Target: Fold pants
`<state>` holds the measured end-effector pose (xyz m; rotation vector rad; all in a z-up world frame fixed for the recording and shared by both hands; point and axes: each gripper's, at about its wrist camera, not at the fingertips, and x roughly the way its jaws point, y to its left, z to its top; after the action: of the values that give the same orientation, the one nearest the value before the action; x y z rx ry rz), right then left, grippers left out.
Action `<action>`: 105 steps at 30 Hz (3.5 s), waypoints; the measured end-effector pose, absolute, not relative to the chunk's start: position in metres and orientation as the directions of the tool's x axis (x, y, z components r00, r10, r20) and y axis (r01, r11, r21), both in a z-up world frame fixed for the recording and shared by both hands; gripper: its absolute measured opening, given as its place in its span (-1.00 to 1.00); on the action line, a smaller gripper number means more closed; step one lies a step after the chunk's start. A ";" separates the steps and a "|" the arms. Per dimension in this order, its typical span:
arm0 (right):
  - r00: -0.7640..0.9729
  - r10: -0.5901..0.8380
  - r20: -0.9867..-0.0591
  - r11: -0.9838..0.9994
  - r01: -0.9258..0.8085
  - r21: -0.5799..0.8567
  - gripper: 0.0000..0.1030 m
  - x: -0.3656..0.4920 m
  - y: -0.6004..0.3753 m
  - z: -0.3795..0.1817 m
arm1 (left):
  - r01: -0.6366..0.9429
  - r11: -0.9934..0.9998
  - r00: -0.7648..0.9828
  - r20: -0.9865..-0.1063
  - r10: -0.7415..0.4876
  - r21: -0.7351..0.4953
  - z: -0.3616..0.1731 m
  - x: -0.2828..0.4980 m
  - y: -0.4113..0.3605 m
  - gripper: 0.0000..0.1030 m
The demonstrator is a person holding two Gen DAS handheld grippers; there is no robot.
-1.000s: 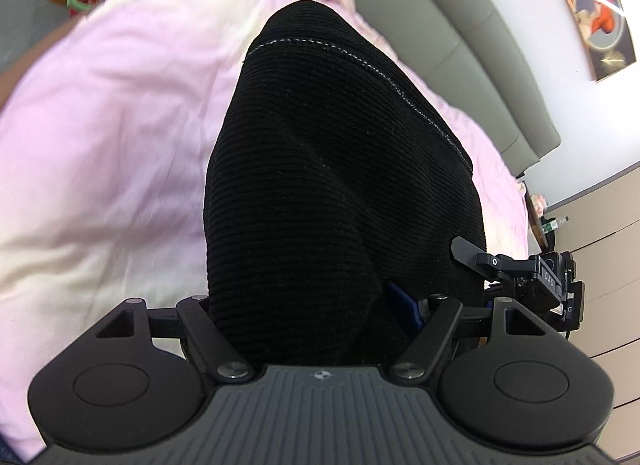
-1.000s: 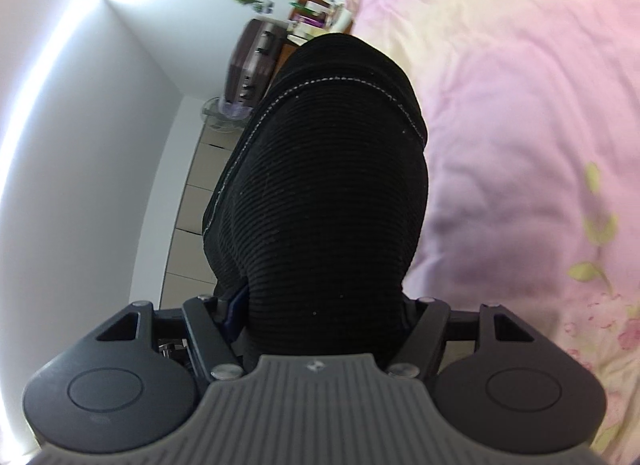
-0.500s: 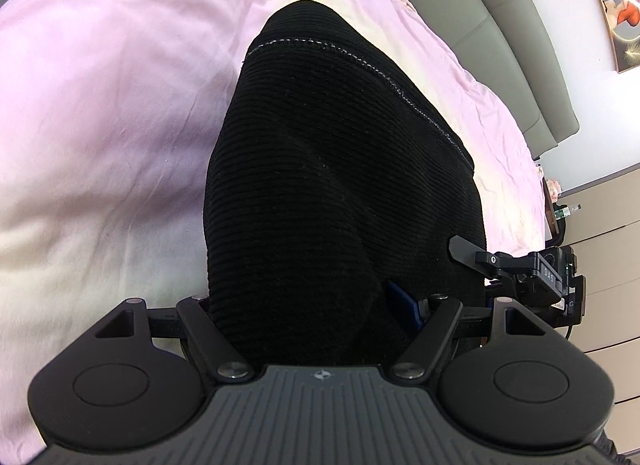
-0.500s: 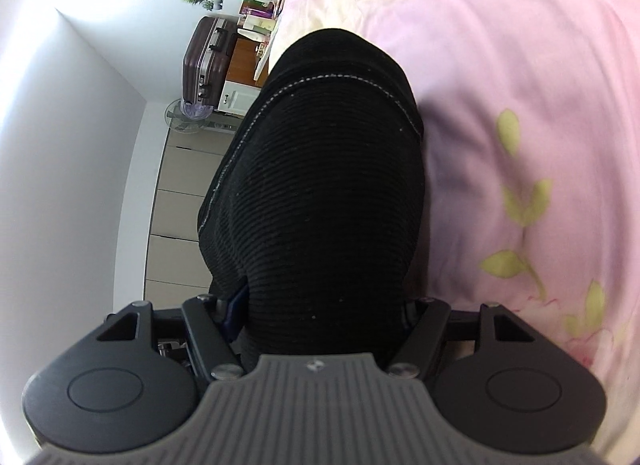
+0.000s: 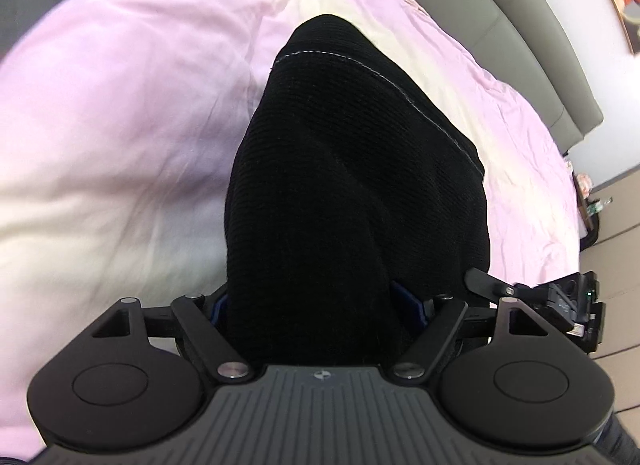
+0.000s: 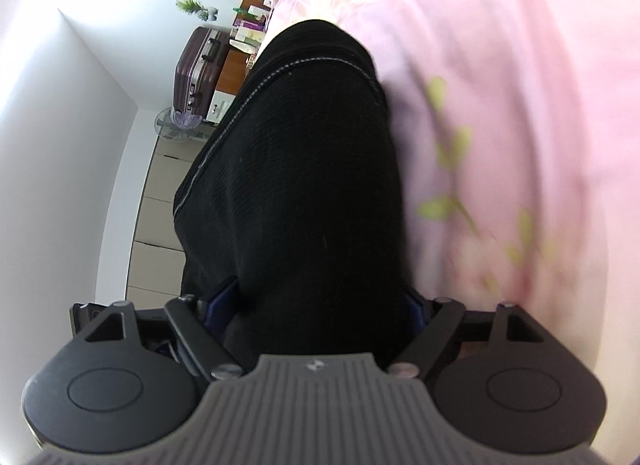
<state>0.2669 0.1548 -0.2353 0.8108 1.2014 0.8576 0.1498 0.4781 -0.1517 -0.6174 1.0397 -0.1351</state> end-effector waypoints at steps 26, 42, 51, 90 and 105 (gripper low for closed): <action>0.391 0.568 -0.725 0.792 -0.499 0.351 0.76 0.105 0.114 -0.086 | -0.114 0.991 0.568 -0.823 0.012 -0.065 -0.032 0.031 0.341 1.00; 0.629 0.424 -0.651 0.888 -0.430 0.162 0.90 0.033 0.083 0.024 | -0.296 0.952 0.664 -0.701 0.261 0.074 0.023 -0.014 0.231 1.00; 0.633 0.385 -0.672 0.907 -0.392 0.151 0.90 0.022 0.074 0.010 | -0.333 0.938 0.642 -0.706 0.299 0.094 0.012 -0.019 0.221 1.00; 0.617 0.366 -0.697 0.919 -0.357 0.167 0.90 0.019 0.055 0.004 | -0.322 0.940 0.613 -0.731 0.300 0.115 0.008 -0.014 0.216 1.00; 0.614 0.362 -0.701 0.921 -0.351 0.168 0.90 0.020 0.055 0.004 | -0.321 0.940 0.612 -0.731 0.301 0.117 0.009 -0.014 0.216 1.00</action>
<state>0.0196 0.0549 0.0038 0.0145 0.8114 0.4110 -0.0141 0.2158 0.0089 -0.0264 0.8386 0.3589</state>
